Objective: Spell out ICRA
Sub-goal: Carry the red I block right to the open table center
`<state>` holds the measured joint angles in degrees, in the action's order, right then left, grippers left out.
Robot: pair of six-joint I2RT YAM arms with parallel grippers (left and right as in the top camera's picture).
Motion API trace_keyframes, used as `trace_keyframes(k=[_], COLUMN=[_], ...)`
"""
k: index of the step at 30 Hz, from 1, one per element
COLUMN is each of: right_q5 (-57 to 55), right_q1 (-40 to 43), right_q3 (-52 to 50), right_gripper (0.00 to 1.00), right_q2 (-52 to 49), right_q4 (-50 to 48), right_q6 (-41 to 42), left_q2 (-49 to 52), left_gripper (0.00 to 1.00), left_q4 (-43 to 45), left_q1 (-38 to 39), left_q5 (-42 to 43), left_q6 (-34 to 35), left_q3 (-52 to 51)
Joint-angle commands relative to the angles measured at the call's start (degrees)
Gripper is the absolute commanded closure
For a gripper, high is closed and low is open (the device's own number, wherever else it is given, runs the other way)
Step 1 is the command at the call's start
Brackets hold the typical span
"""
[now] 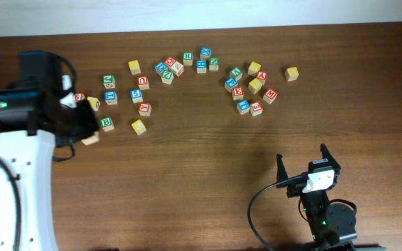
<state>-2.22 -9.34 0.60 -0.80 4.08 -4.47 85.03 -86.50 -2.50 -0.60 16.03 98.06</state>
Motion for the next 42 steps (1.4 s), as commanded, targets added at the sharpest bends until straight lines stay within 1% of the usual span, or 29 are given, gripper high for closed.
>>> trace_keyframes(k=[1,5,10,13,17,26,35,42], right_q5=[0.09,0.09,0.09,0.09,0.09,0.09,0.09,0.09], right_q1=[0.42,0.42,0.42,0.42,0.42,0.42,0.42,0.42], right_q3=[-0.28,-0.28,-0.28,-0.28,-0.28,-0.28,-0.28,-0.28], right_gripper=[0.02,0.02,0.02,0.02,0.02,0.02,0.02,0.02], right_q2=[0.44,0.44,0.44,0.44,0.44,0.44,0.44,0.44], right_q4=[0.46,0.46,0.46,0.46,0.46,0.46,0.46,0.46], right_q6=[0.7,0.7,0.7,0.7,0.7,0.7,0.7,0.7], left_q2=[-2.38,-4.24,-5.79,-5.79,-5.77,-5.77,-5.77,-5.77], left_gripper=[0.97,0.97,0.96,0.95,0.95,0.95,0.91,0.93], left_q4=[0.17,3.08,7.98,12.48,18.23,26.93,30.56,34.62], left_q1=[4.96,10.38,16.44,20.06,22.8,24.15,24.15,24.15], left_q5=[0.46,0.87,2.38,2.38,2.38,2.36,2.36,2.36], left_q6=[-0.87,-0.85,1.2,2.45,4.92,5.64,5.64,5.62], left_q3=[-4.07,-8.81,-15.8,-21.46,-27.82,-35.8,-39.54,-44.02])
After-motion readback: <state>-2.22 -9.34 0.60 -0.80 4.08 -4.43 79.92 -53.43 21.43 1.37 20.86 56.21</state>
